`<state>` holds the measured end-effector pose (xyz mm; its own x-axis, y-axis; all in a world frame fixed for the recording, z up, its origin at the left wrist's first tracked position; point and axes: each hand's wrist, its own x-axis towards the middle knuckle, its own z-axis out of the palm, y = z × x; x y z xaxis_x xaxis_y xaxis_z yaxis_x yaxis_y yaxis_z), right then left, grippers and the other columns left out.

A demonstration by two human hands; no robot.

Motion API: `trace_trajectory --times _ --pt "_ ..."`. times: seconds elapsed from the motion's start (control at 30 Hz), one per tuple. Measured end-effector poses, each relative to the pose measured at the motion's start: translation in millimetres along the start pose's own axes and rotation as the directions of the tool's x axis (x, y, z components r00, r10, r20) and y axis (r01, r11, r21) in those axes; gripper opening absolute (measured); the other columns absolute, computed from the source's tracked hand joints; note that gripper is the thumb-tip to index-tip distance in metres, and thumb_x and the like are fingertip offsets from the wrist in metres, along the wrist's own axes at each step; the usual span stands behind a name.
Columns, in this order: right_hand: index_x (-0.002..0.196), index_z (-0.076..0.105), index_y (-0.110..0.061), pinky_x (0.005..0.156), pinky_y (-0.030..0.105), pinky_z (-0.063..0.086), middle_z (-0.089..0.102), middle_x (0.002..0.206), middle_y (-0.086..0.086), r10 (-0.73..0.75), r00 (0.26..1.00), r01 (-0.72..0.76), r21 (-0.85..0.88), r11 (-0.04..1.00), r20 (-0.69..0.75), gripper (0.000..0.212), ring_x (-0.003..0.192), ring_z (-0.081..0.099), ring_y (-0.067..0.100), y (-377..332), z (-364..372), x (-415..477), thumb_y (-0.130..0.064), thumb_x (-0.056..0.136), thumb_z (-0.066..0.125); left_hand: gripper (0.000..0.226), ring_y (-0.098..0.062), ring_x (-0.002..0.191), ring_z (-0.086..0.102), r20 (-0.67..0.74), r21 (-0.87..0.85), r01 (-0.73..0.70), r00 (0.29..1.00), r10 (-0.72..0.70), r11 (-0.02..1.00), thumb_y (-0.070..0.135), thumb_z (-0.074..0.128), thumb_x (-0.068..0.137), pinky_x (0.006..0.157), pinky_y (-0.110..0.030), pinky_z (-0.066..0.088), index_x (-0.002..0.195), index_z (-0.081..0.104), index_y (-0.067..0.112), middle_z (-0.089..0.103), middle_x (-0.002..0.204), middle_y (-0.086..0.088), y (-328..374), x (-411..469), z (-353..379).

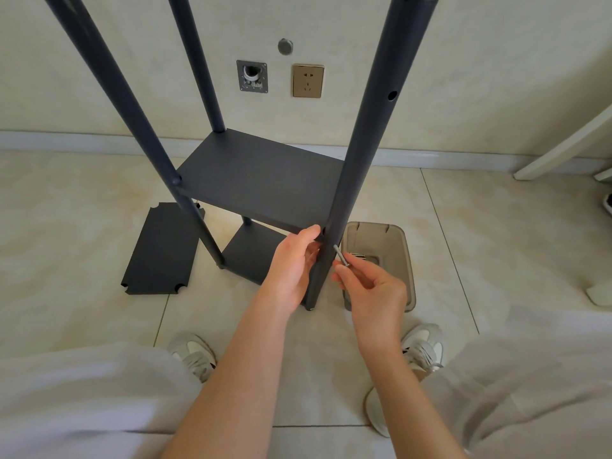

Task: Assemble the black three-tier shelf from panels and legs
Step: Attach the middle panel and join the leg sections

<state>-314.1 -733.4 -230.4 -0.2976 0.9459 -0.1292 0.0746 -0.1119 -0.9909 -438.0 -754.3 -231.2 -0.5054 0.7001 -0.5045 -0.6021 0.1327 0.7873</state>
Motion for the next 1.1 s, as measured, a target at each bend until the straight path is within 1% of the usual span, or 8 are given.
trace_trajectory --times 0.13,0.23,0.37,0.53,0.67,0.77,0.97,1.1 --pt "0.095 0.075 -0.031 0.072 0.013 0.052 0.076 0.077 -0.007 0.010 1.000 -0.010 0.045 0.999 -0.010 0.024 0.075 0.071 0.006 -2.2 3.5 -1.4 -0.010 0.086 0.074 0.021 -0.005 0.072 0.073 0.015 0.000 -0.014 1.000 0.014 1.000 0.029 0.053 0.102 0.057 -0.013 0.054 0.094 0.068 0.017 0.076 0.078 0.006 0.3 0.3 -0.1" --pt "0.097 0.075 -0.027 0.072 0.015 0.052 0.076 0.077 -0.007 0.023 1.000 -0.023 0.043 0.999 -0.018 0.022 0.075 0.072 0.008 -3.9 6.0 -1.5 -0.008 0.086 0.075 0.020 -0.005 0.074 0.073 0.024 -0.004 -0.005 1.000 0.005 1.000 0.029 0.052 0.103 0.060 -0.014 0.054 0.097 0.068 0.017 0.076 0.080 0.006 -1.1 0.6 0.4" --pt "0.092 0.074 -0.025 0.066 0.014 0.051 0.076 0.076 -0.004 0.025 0.999 -0.023 0.052 0.998 -0.033 0.021 0.071 0.071 0.008 -3.9 9.3 -1.4 -0.005 0.086 0.074 0.019 -0.006 0.080 0.073 0.013 -0.028 -0.003 1.000 0.004 1.000 0.031 0.054 0.103 0.065 -0.016 0.053 0.103 0.067 0.017 0.076 0.088 0.003 -1.8 1.4 0.3" --pt "0.088 0.074 -0.031 0.073 0.022 0.054 0.075 0.079 -0.010 0.015 0.997 -0.018 -0.030 0.999 -0.082 0.014 0.076 0.069 0.006 -0.3 10.8 -0.8 -0.017 0.085 0.077 0.020 -0.004 0.073 0.072 0.010 -0.031 -0.012 1.000 0.012 0.999 0.031 0.053 0.103 0.059 -0.014 0.053 0.096 0.068 0.019 0.074 0.078 0.007 -2.8 0.5 0.2" --pt "0.084 0.074 -0.035 0.070 0.014 0.051 0.074 0.079 -0.013 0.012 0.996 -0.014 -0.020 1.000 -0.090 0.018 0.076 0.068 0.002 -2.3 13.4 0.2 -0.017 0.084 0.077 0.021 -0.005 0.071 0.072 -0.005 -0.030 -0.015 1.000 0.015 0.999 0.030 0.053 0.103 0.058 -0.014 0.053 0.094 0.068 0.018 0.074 0.076 0.006 -1.5 0.2 1.5" --pt "0.083 0.076 -0.033 0.067 0.008 0.048 0.075 0.079 -0.015 0.029 0.992 -0.025 0.037 0.999 -0.122 0.020 0.075 0.068 -0.002 -1.9 14.8 1.7 -0.013 0.082 0.079 0.020 -0.004 0.072 0.073 -0.010 -0.053 -0.022 1.000 0.021 0.998 0.029 0.053 0.103 0.057 -0.013 0.053 0.095 0.068 0.018 0.076 0.077 0.006 -2.8 0.2 2.6" --pt "0.081 0.076 -0.033 0.067 0.005 0.047 0.075 0.079 -0.014 0.031 0.990 -0.019 0.091 0.996 -0.138 0.025 0.078 0.069 -0.002 1.4 18.9 2.1 -0.009 0.080 0.080 0.016 -0.011 0.090 0.071 -0.043 -0.063 -0.014 0.999 0.011 0.998 0.030 0.057 0.101 0.072 -0.019 0.051 0.100 0.067 0.018 0.076 0.086 0.006 -5.2 4.6 3.9" --pt "0.081 0.074 -0.034 0.069 0.007 0.048 0.074 0.080 -0.014 0.021 0.992 -0.014 0.067 0.998 -0.120 0.022 0.079 0.069 0.000 2.5 21.7 4.2 -0.012 0.081 0.079 0.017 -0.012 0.094 0.071 -0.040 -0.026 -0.041 0.998 0.039 0.999 0.031 0.060 0.100 0.077 -0.021 0.051 0.101 0.068 0.016 0.076 0.090 0.004 -9.3 6.4 2.6"
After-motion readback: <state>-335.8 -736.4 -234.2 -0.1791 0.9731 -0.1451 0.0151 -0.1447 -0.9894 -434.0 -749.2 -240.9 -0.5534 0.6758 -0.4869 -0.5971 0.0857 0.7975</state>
